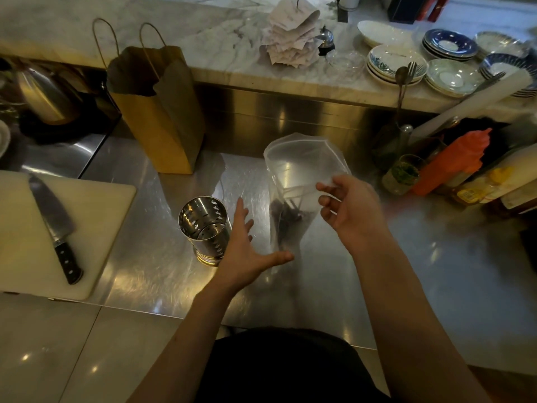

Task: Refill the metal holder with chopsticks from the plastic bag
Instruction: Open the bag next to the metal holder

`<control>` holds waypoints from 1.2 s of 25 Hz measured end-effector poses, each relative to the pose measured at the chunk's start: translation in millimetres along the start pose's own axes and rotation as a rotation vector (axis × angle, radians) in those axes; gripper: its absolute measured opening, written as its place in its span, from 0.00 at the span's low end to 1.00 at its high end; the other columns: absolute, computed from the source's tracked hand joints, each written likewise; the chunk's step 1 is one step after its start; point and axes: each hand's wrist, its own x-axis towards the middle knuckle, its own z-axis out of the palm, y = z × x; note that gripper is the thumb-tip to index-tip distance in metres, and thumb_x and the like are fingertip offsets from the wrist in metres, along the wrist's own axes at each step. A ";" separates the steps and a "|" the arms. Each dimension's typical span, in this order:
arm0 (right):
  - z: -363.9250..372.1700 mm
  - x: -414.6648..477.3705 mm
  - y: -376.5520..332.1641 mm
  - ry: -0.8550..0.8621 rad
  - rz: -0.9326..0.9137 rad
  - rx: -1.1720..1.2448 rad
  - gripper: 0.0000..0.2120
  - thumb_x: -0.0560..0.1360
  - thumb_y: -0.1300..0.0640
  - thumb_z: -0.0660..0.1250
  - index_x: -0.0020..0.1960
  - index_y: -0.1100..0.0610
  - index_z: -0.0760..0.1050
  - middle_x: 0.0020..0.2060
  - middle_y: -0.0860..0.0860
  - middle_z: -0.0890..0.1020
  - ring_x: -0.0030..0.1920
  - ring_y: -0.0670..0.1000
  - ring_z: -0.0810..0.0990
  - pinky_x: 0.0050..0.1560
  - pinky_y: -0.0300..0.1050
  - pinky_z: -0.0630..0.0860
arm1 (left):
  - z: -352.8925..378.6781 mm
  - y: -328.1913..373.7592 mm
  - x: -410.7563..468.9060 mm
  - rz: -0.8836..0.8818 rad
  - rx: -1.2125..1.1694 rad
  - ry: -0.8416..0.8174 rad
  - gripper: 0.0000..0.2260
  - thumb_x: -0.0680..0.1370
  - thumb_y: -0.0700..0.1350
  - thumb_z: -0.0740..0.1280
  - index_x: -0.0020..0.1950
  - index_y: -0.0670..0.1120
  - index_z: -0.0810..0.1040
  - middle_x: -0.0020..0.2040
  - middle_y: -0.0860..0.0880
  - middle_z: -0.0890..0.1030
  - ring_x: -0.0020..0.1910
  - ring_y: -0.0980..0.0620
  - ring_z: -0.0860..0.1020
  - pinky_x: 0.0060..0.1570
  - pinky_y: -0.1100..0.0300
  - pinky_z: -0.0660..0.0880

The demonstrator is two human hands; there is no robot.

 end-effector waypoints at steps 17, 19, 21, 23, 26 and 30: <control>-1.1 -3.3 25.0 -0.039 -0.065 -0.208 0.22 0.75 0.39 0.63 0.63 0.49 0.72 0.50 0.51 0.82 0.48 0.51 0.83 0.41 0.42 0.79 | 10.6 3.4 7.9 0.133 0.206 0.319 0.06 0.79 0.44 0.66 0.52 0.44 0.81 0.45 0.50 0.82 0.42 0.59 0.78 0.43 0.74 0.68; 0.7 -3.9 26.1 -0.061 -0.092 -0.249 0.21 0.75 0.38 0.64 0.62 0.49 0.72 0.50 0.50 0.81 0.48 0.49 0.83 0.41 0.42 0.80 | 9.5 7.6 8.4 0.142 0.246 0.317 0.07 0.80 0.44 0.65 0.51 0.43 0.81 0.45 0.49 0.81 0.43 0.54 0.78 0.41 0.74 0.68; 2.2 -3.6 29.2 -0.100 -0.110 -0.321 0.19 0.75 0.41 0.65 0.61 0.49 0.71 0.53 0.50 0.80 0.50 0.49 0.81 0.45 0.43 0.81 | 9.9 12.2 8.4 0.160 0.293 0.323 0.07 0.80 0.43 0.65 0.50 0.41 0.80 0.43 0.49 0.79 0.42 0.52 0.78 0.39 0.75 0.68; 3.8 -3.9 34.5 -0.151 -0.128 -0.418 0.21 0.74 0.42 0.67 0.63 0.50 0.71 0.57 0.50 0.78 0.54 0.49 0.80 0.51 0.45 0.80 | 11.0 16.7 8.4 0.168 0.314 0.311 0.08 0.81 0.43 0.64 0.54 0.41 0.79 0.44 0.50 0.78 0.42 0.53 0.77 0.39 0.76 0.68; 7.0 -5.8 41.7 -0.220 -0.153 -0.497 0.17 0.74 0.43 0.68 0.60 0.45 0.70 0.57 0.47 0.76 0.56 0.47 0.77 0.54 0.43 0.77 | 11.9 21.7 8.9 0.171 0.308 0.305 0.10 0.82 0.45 0.62 0.58 0.42 0.78 0.47 0.49 0.80 0.46 0.52 0.79 0.41 0.76 0.68; 12.4 -8.0 47.9 -0.285 -0.169 -0.547 0.22 0.75 0.44 0.67 0.66 0.48 0.70 0.62 0.49 0.78 0.60 0.47 0.77 0.63 0.50 0.75 | 16.4 24.5 5.7 0.305 0.217 0.262 0.13 0.83 0.46 0.58 0.65 0.44 0.75 0.55 0.46 0.82 0.54 0.53 0.80 0.53 0.75 0.70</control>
